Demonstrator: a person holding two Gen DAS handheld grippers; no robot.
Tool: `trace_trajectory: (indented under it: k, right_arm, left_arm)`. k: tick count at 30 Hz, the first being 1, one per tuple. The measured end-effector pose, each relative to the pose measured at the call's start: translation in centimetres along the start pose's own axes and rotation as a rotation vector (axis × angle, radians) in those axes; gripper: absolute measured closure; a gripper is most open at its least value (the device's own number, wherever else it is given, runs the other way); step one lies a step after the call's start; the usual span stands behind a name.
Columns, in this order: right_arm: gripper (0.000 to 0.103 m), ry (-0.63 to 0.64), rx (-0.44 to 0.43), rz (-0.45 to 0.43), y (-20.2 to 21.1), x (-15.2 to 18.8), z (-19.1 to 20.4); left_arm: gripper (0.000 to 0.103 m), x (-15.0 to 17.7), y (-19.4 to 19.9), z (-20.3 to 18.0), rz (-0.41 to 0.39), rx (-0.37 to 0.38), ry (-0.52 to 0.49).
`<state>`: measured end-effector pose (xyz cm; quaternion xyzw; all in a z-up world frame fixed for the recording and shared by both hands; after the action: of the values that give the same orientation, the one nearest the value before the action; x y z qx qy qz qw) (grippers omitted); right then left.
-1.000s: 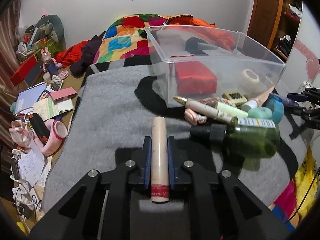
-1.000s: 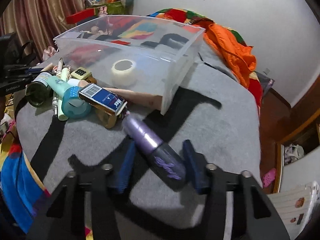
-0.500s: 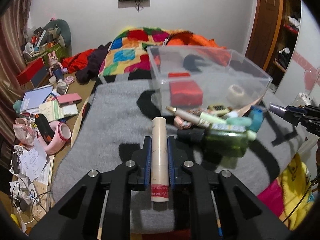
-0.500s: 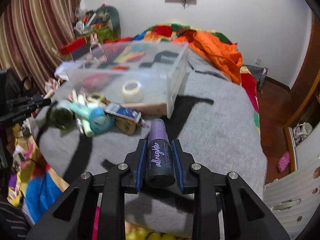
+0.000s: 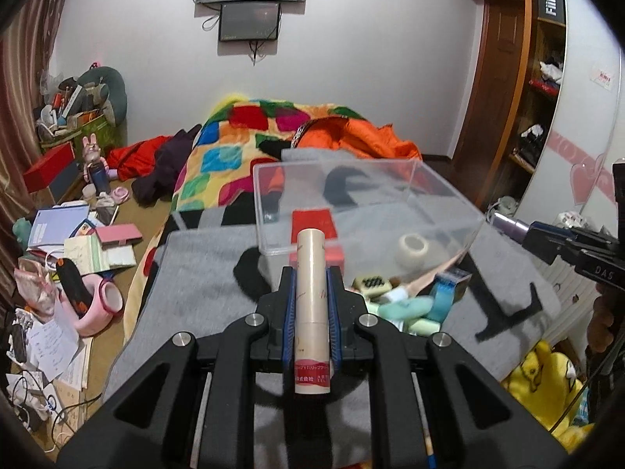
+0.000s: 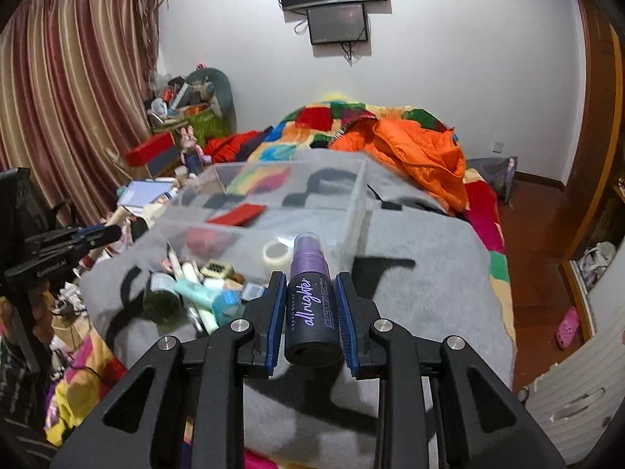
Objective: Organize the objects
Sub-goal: 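Lower the beige tube and purple spray bottle into the clear box and release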
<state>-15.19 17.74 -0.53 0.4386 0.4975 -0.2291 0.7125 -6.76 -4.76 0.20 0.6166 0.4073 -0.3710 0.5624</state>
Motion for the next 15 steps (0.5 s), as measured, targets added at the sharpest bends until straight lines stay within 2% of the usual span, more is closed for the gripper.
trace_trajectory:
  k: [9, 15]
  right_arm:
    - [0.080, -0.004, -0.035, -0.055, -1.6, -2.5, 0.8]
    - [0.080, -0.010, -0.061, -0.071, -3.4, -3.9, 1.5]
  left_arm:
    - [0.089, -2.3, -0.4, -0.8, -0.044, 0.024, -0.004]
    - [0.089, -3.4, -2.1, -1.3, -0.042, 0.038, -0.004]
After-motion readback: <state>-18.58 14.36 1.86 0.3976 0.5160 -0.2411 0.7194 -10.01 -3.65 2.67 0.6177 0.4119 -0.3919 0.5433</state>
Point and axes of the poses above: each gripper's, at about its wrist camera, not at the fingertips, and y roughly against the way its jaws point, z to its left, x to its underside, the point moved 4 cm from there along -y, roughly the way its jaws point, and after that the axes turned 14 degrees about -z, right-handed, at the moved point
